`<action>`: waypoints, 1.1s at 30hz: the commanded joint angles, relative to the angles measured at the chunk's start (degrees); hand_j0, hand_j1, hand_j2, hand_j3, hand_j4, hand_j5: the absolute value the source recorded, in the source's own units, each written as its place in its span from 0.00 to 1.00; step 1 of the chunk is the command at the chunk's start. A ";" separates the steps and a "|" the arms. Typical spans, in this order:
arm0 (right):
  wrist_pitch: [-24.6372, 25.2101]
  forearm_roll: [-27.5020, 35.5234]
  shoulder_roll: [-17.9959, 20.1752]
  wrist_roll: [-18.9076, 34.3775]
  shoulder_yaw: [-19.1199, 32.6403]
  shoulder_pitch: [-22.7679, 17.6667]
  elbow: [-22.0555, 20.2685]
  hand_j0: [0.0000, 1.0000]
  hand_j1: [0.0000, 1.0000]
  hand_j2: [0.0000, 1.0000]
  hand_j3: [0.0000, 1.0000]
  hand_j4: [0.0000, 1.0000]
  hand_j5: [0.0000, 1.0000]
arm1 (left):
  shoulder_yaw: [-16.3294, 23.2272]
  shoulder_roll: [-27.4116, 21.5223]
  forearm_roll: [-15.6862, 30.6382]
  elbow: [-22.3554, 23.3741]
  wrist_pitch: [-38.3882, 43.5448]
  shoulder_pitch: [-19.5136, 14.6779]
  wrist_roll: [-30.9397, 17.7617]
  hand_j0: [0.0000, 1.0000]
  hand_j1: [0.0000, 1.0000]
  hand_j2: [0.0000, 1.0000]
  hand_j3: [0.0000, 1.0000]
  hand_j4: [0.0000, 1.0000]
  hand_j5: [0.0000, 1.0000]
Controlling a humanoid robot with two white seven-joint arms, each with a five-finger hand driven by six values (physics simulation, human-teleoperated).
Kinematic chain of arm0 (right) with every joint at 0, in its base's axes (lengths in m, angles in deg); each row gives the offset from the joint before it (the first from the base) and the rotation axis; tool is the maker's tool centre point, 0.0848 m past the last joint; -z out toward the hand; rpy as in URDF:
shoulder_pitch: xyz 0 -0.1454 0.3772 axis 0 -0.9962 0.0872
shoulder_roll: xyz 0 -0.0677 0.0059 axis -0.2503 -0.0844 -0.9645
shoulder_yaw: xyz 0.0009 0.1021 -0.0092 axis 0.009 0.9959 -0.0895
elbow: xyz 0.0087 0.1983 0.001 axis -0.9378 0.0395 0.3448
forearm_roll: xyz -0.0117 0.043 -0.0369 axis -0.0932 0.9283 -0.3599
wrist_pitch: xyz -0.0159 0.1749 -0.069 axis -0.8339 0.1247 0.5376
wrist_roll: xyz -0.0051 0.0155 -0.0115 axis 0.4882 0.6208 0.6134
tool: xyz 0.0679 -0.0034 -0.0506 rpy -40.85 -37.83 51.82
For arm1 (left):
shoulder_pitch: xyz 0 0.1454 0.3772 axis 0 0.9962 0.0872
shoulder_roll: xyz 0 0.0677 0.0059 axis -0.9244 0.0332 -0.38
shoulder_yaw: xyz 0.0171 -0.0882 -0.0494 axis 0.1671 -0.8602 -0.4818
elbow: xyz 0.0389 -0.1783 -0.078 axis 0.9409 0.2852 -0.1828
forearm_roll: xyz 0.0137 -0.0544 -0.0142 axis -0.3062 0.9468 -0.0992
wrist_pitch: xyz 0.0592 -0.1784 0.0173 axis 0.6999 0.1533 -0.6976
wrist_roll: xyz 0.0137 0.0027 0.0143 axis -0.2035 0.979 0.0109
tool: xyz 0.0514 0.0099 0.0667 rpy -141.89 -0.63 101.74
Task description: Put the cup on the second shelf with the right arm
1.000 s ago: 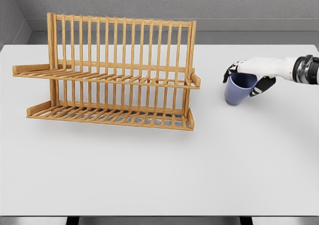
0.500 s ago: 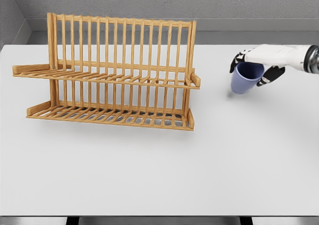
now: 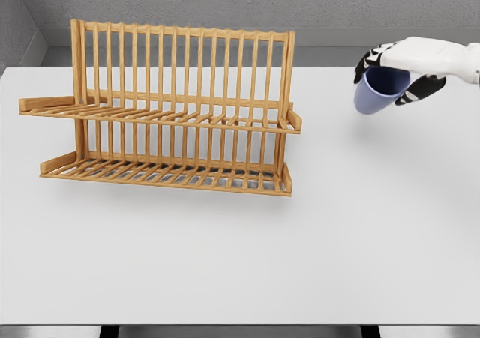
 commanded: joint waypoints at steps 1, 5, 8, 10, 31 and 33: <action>0.13 0.19 0.17 -0.04 1.29 0.00 -0.83 0.62 0.62 0.62 0.62 0.62 0.62 | -0.01 0.00 0.01 -0.01 0.00 0.00 0.04 1.00 1.00 1.00 1.00 1.00 1.00; 0.31 0.10 0.17 -0.04 2.87 -0.09 -4.26 0.62 0.62 0.62 0.62 0.62 0.62 | -0.01 0.00 0.01 -0.01 0.00 0.00 0.04 1.00 1.00 1.00 1.00 1.00 1.00; 0.31 0.10 0.17 -0.04 2.96 0.00 -6.11 0.62 0.62 0.62 0.62 0.62 0.62 | -0.01 0.00 0.01 -0.01 0.00 0.00 -0.05 1.00 1.00 1.00 1.00 1.00 1.00; 0.31 0.02 1.13 -0.04 3.05 0.09 -7.78 0.62 0.62 0.62 0.62 0.62 0.62 | -0.01 0.00 0.01 -0.01 0.00 0.00 -0.05 1.00 1.00 1.00 1.00 1.00 1.00; 0.04 0.10 4.38 -0.04 8.76 -0.70 -16.13 0.63 0.63 0.63 0.63 0.63 0.63 | -0.01 0.00 0.01 -0.01 0.00 0.00 0.04 1.00 1.00 1.00 1.00 1.00 1.00; 0.04 0.10 4.39 -0.04 8.76 -0.96 -18.32 0.63 0.63 0.63 0.63 0.63 0.63 | -0.01 0.00 0.01 -0.01 0.00 0.00 -0.05 1.00 1.00 1.00 1.00 1.00 1.00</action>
